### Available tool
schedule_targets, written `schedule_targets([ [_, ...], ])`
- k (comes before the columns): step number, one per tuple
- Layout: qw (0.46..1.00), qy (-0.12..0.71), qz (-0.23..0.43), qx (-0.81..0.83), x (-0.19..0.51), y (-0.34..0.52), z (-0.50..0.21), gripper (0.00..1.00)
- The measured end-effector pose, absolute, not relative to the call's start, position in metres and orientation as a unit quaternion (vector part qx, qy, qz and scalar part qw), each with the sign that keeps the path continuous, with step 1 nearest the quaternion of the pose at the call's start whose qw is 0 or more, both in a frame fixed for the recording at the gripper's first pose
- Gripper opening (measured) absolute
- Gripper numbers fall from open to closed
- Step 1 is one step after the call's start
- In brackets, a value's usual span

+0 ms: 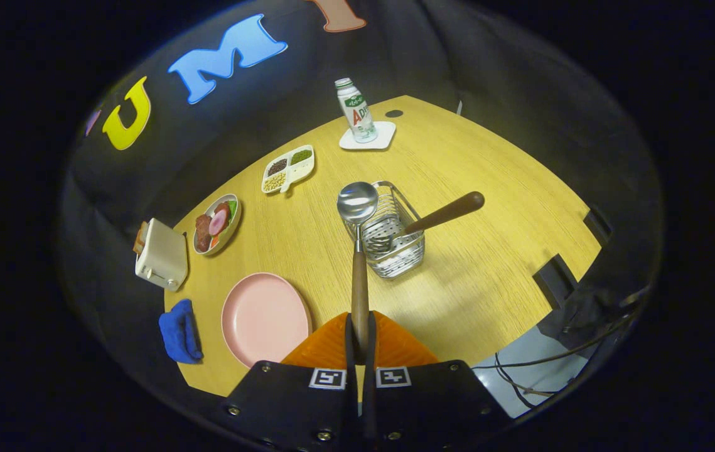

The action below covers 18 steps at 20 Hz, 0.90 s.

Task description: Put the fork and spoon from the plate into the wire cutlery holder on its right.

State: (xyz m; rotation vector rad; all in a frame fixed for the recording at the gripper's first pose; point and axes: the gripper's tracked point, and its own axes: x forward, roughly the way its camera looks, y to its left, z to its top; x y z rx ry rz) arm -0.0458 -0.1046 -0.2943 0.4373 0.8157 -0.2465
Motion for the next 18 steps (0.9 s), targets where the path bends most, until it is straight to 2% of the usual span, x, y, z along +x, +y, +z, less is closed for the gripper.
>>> schedule_targets([
  [7, 0.879, 0.406, -0.126, 0.218, -0.047, -0.109, -0.299, 0.03],
  [14, 0.880, 0.395, -0.138, 0.224, -0.038, -0.112, -0.293, 0.09],
  [17, 0.889, 0.376, -0.141, 0.221, -0.032, -0.116, -0.280, 0.13],
  [18, 0.893, 0.367, -0.140, 0.220, -0.029, -0.116, -0.277, 0.26],
])
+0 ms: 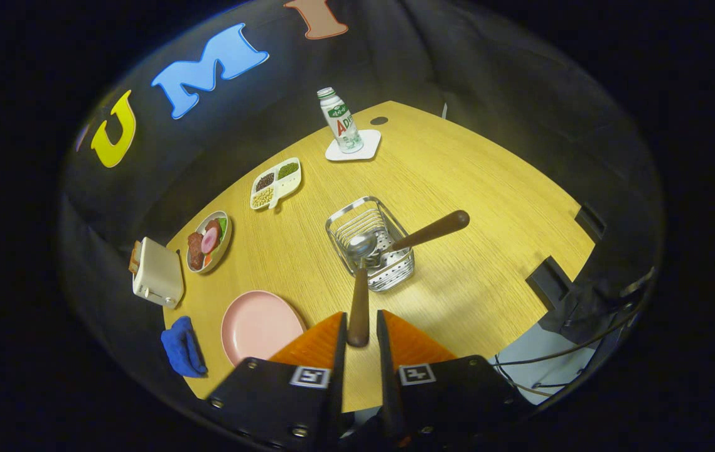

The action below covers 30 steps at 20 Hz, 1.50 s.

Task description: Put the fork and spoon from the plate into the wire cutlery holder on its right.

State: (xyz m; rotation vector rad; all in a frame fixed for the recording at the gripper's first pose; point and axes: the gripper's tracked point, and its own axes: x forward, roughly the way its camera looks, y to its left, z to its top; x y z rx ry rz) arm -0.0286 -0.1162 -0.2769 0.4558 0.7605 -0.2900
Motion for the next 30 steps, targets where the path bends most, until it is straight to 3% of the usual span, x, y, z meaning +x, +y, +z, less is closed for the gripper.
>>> schedule_targets([
  [3, 0.902, 0.350, -0.142, 0.208, -0.025, -0.117, -0.271, 0.98],
  [22, 0.911, 0.350, -0.143, 0.163, -0.029, -0.123, -0.267, 0.99],
  [30, 0.951, 0.275, -0.122, 0.076, -0.005, -0.129, -0.215, 0.99],
])
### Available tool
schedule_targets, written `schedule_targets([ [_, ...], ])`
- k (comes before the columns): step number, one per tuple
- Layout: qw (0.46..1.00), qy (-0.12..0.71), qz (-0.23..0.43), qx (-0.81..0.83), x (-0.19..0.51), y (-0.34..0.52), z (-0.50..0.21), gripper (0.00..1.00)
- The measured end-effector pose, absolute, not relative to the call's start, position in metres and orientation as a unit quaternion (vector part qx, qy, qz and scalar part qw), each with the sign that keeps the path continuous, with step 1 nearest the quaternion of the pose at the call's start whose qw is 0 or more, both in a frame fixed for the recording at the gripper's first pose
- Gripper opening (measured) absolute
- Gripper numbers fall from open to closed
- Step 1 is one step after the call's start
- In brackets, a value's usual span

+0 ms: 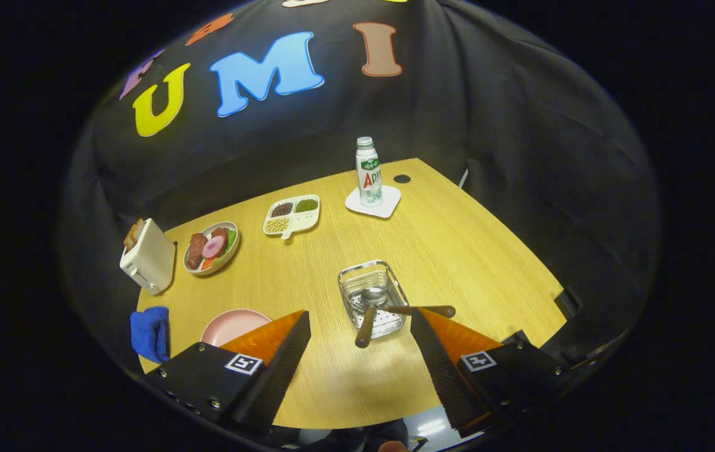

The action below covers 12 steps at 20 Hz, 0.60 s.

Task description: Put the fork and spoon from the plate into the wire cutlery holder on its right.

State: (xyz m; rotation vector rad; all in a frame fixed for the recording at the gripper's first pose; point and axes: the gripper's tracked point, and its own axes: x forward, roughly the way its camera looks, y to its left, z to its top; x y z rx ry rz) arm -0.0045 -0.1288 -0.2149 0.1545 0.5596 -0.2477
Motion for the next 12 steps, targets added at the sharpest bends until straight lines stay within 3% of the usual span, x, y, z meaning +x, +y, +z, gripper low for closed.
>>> schedule_targets([
  [12, 0.995, -0.015, -0.095, -0.013, 0.015, -0.129, 0.000, 0.98],
])
